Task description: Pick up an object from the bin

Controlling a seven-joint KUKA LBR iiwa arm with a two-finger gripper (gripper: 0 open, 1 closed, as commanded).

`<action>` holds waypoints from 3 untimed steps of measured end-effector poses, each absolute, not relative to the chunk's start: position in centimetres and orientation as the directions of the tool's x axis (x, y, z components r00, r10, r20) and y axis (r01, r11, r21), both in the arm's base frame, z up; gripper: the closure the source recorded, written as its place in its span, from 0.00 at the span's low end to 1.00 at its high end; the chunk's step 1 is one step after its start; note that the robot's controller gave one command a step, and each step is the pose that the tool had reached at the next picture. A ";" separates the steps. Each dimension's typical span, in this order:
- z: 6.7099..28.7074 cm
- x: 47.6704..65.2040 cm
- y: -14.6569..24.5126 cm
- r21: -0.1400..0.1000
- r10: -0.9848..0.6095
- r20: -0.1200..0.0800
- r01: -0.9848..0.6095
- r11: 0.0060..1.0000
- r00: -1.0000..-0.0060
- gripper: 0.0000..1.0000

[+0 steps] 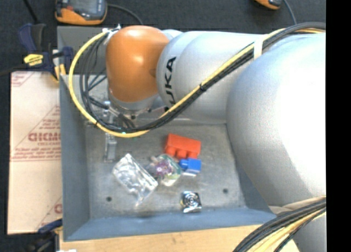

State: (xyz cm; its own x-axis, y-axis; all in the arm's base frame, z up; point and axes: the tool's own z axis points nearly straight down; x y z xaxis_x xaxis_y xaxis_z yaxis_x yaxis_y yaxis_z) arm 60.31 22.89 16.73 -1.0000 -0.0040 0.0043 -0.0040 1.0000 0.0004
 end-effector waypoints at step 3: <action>7.2 57.7 13.9 -0.004 -0.956 -0.004 -0.956 0.294 -0.294 0.00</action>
Offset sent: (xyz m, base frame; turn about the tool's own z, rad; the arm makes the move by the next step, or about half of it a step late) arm -0.0229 -0.0421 -0.0601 -0.5677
